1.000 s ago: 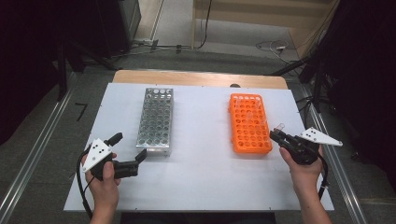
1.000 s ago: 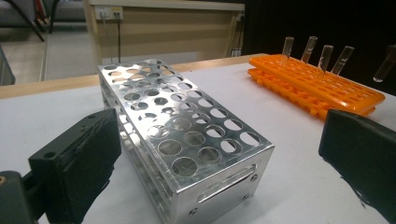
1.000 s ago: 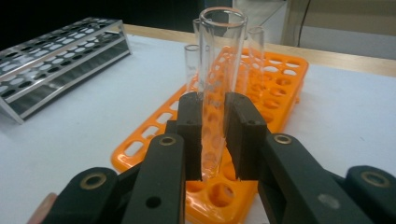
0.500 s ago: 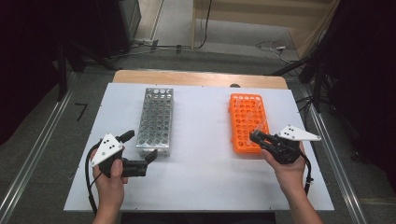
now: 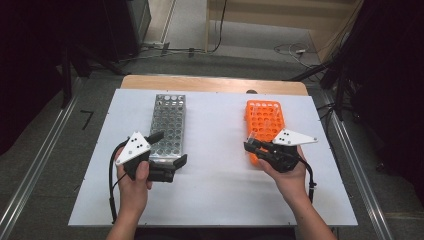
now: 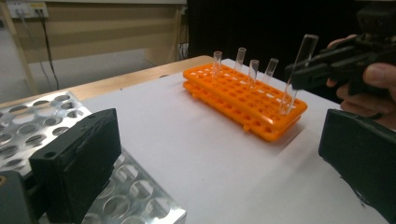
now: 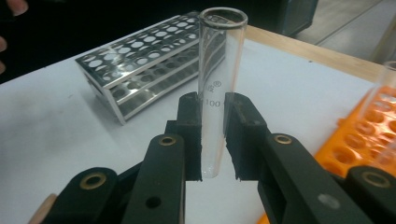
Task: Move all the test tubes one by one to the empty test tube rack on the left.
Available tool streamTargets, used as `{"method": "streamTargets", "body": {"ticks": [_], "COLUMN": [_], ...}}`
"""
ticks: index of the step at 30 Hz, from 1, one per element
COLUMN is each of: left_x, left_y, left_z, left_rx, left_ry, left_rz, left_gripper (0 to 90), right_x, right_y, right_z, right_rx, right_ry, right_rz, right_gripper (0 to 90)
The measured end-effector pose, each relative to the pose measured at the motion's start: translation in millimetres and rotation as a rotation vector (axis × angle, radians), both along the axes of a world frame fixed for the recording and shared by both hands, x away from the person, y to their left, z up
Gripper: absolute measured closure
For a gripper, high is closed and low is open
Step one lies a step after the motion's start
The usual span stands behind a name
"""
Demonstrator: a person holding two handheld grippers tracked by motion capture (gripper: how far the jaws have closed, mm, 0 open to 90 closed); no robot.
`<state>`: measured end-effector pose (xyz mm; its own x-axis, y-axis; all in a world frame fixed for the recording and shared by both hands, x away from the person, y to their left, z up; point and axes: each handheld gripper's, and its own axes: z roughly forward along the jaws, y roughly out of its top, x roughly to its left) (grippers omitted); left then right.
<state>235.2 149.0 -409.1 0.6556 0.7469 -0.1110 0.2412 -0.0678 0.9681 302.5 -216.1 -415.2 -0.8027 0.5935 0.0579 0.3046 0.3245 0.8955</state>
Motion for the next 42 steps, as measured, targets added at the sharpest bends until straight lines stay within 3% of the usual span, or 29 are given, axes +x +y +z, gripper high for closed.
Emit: {"method": "streamTargets", "body": {"ticks": [4,10,12,16,25,27,38,42], "left_x": [3.9,7.3,7.5,5.4,1.1,1.2,0.3,0.8], "left_y": [-8.7,-26.1,-36.3,-49.4,-66.9,-70.4,-76.6,-76.1], "left_z": [2.8,-0.1,-2.6,-5.5,-7.9,-9.8,-12.3,-12.4], "left_rx": [0.006,0.001,0.004,0.013,0.046,0.065,0.074,0.072], "left_ry": [-0.001,0.047,0.080,0.102,0.090,0.095,0.096,0.096], "left_rz": [-0.011,-0.081,-0.088,-0.095,-0.171,-0.165,-0.196,-0.202], "left_gripper": [1.6,3.9,8.2,22.5,49.9,52.9,74.9,75.7], "right_x": [-3.3,-11.6,-14.4,-19.7,-29.8,-31.6,-37.8,-38.1], "right_y": [14.6,31.6,37.6,49.0,68.4,71.0,77.5,77.4], "right_z": [-2.1,-5.8,-7.9,-13.2,-20.2,-20.2,-19.0,-18.8], "right_rx": [-0.017,-0.033,-0.044,-0.080,-0.118,-0.120,-0.123,-0.124], "right_ry": [0.004,0.011,0.011,0.007,0.012,0.009,0.008,0.009], "right_rz": [0.039,0.093,0.110,0.140,0.196,0.208,0.241,0.246], "right_gripper": [74.1,74.1,74.1,74.1,74.1,74.1,74.0,74.0]}}
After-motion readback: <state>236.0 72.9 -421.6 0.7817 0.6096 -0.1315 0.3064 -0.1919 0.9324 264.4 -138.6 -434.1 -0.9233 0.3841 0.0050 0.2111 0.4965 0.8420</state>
